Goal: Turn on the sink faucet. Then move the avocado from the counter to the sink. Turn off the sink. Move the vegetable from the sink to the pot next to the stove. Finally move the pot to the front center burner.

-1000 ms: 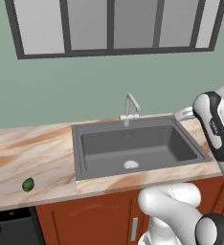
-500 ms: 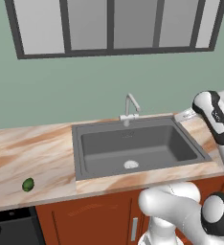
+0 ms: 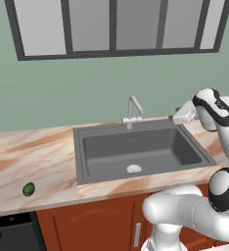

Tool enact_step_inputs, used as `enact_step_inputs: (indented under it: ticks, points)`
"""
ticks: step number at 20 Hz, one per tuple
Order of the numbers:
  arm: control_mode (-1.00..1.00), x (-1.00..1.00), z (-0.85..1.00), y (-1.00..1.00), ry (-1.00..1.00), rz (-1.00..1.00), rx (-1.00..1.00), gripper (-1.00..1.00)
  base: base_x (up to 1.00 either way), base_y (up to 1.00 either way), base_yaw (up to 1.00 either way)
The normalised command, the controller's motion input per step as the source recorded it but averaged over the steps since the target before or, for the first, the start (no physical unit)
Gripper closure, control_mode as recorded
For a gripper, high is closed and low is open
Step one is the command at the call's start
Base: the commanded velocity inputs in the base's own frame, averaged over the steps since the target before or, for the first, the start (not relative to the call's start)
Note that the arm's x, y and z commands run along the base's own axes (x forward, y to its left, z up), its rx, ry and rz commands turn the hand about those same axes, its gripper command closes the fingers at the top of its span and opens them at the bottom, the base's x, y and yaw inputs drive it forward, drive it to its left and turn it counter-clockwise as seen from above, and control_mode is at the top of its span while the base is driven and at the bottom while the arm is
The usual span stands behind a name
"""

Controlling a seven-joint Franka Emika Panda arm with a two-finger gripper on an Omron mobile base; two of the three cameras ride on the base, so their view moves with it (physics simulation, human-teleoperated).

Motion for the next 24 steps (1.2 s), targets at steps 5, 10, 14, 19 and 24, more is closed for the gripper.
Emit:
enact_step_inputs:
  ticks: [5,10,14,19,24]
  points:
    - [-1.00,0.56,-0.14,0.00,-0.18,0.19,0.00,-1.00,0.00,0.00,0.00]
    - [-1.00,0.31,-0.08,0.00,-0.03,0.05,0.00,-1.00,0.00,0.00,0.00]
    - [-1.00,0.31,-0.08,0.01,0.00,0.00,0.00,-1.00,0.00,0.00,0.00]
    - [-1.00,0.48,-0.21,0.14,-0.02,0.00,0.00,-1.00,0.00,0.00,0.00]
    - [-1.00,0.44,-0.28,0.13,-0.04,0.00,0.00,-1.00,0.00,0.00,0.00]
